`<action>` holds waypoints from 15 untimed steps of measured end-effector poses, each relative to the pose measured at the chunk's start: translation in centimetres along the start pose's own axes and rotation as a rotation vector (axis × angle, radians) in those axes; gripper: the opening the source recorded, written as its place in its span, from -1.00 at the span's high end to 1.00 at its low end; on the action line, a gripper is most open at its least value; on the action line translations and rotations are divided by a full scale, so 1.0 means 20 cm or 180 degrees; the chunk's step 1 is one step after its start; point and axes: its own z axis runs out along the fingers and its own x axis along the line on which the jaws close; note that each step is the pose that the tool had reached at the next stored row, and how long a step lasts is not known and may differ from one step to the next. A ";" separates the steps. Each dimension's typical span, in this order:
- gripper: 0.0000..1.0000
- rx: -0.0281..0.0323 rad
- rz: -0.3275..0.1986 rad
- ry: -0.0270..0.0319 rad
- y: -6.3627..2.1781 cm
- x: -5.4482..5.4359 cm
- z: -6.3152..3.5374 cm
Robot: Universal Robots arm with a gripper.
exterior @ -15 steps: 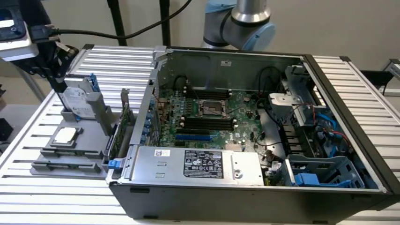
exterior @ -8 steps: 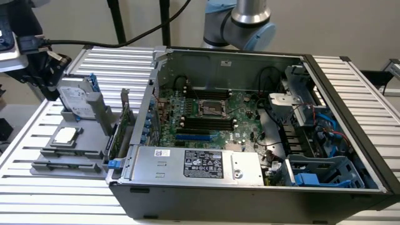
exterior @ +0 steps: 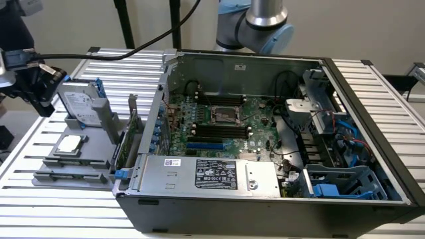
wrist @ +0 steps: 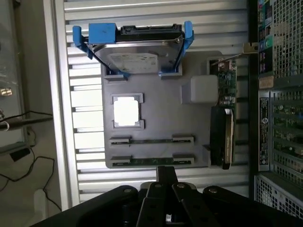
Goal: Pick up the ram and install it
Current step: 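Reach for the ram, then pick up the ram and move it above insertion slot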
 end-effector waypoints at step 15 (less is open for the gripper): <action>0.79 0.0007 0.0000 0.0005 -0.019 0.00 0.001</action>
